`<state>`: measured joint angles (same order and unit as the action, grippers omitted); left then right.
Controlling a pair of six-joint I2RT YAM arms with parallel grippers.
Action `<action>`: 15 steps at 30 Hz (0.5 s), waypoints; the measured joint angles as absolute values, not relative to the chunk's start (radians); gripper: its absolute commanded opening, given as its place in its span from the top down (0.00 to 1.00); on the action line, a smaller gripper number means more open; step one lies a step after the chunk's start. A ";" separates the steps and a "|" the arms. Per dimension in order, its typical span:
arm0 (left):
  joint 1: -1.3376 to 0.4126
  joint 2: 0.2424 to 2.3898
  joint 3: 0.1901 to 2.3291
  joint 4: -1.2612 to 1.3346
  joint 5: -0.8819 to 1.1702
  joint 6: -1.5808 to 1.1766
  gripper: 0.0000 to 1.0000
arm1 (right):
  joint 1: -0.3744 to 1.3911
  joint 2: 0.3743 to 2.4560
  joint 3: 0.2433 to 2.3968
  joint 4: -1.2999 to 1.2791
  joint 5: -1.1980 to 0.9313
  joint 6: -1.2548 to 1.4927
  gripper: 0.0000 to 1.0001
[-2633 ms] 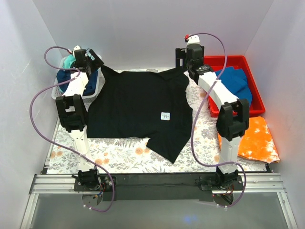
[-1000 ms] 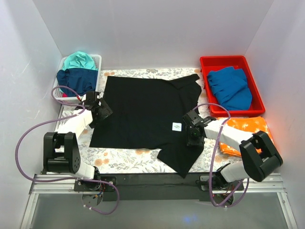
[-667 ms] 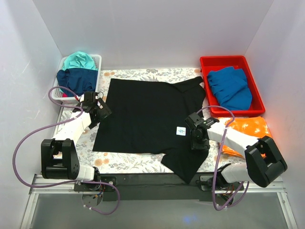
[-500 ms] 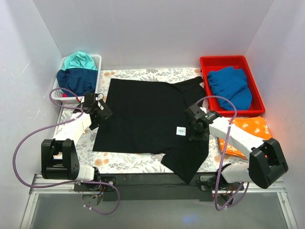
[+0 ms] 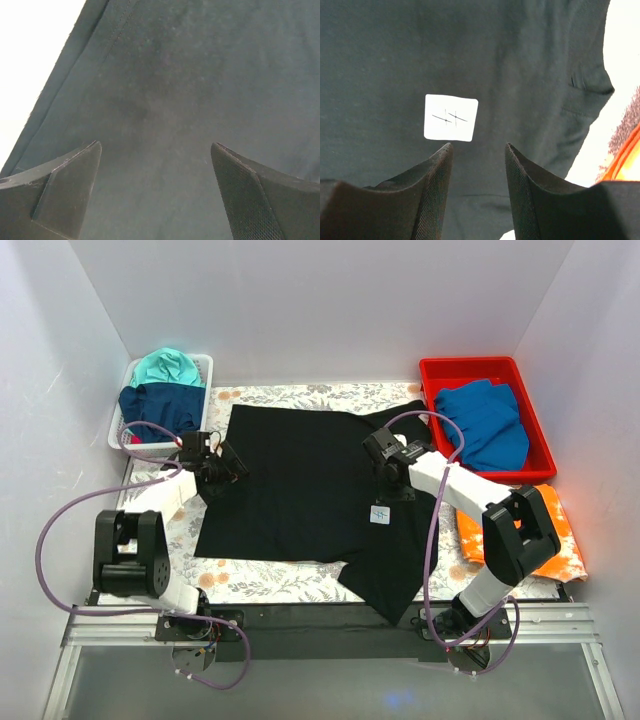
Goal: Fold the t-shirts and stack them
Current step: Flatten the tshirt out
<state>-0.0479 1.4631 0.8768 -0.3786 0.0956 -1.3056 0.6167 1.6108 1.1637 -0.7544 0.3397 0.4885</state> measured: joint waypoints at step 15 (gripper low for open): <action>-0.052 1.521 0.842 -0.483 -0.085 -1.370 0.09 | 0.596 1.634 1.182 -0.714 0.337 0.455 0.47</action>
